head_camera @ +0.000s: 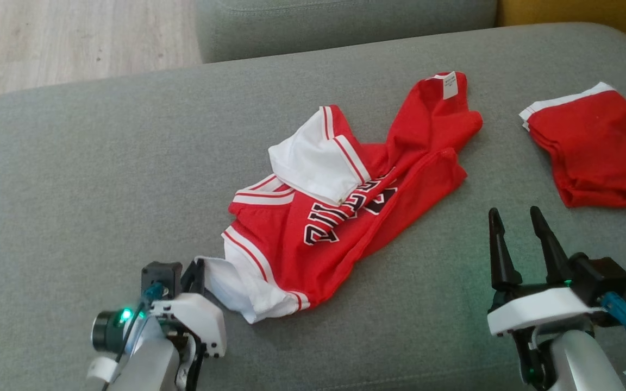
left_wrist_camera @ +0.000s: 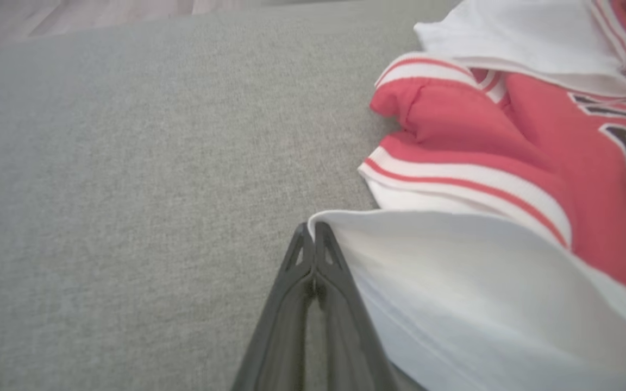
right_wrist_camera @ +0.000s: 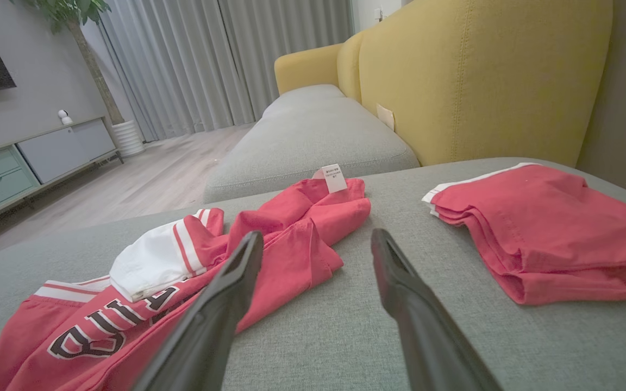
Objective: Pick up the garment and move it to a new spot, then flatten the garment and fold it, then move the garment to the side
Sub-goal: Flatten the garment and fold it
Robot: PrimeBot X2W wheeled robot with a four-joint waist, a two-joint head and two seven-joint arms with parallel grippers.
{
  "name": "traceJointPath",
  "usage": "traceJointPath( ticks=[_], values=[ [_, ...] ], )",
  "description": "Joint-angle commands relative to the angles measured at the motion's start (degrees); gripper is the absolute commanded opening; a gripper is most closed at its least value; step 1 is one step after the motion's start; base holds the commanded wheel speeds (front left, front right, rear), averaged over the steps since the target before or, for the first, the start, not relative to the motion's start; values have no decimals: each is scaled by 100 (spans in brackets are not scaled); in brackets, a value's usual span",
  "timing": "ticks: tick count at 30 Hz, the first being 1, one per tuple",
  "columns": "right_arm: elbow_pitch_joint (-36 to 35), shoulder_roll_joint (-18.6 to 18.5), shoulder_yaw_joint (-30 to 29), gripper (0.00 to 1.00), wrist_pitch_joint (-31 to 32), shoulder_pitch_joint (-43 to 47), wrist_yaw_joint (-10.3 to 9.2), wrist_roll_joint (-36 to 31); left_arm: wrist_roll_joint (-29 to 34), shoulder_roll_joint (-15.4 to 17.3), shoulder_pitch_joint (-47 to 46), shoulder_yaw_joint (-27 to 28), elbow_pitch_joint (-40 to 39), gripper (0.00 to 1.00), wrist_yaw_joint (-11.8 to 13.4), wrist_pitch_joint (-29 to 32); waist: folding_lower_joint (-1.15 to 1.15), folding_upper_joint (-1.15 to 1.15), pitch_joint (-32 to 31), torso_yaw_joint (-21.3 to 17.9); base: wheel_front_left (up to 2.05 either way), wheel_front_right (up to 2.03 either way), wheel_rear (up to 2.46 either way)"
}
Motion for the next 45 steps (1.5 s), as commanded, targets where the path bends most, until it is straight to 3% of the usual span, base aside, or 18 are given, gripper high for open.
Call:
traceJointPath(
  ticks=[1,5,12,20,31,39,45],
  values=[
    [-159,-12,113,100,-8,-195,-5,16,-29,114,-232,178,-200,0,26,-85,0,0,-21,23,0,0,0],
    [-133,-12,58,100,-10,-168,-5,0,-26,131,-128,284,-678,0,85,-121,0,0,-77,117,0,0,0],
    [-82,-12,23,100,51,-170,-5,-43,223,173,361,644,-2280,0,280,-125,0,0,-146,312,0,0,0],
    [66,-12,-77,100,233,-172,-5,-45,524,95,794,988,-3576,0,334,-126,0,0,-151,514,0,0,0],
    [1189,-11,-658,100,1084,-1509,-5,-153,593,-16,855,785,-3580,0,-25,-127,0,0,148,832,0,0,0],
    [2266,-307,-861,100,1383,-2413,-5,-905,569,-41,691,599,-3540,0,-82,-127,0,0,347,1035,0,0,0],
    [2997,-337,-919,100,1237,-2830,-5,-1139,455,-45,616,484,-3548,0,-34,-127,0,0,411,1071,0,0,0]
  ],
)
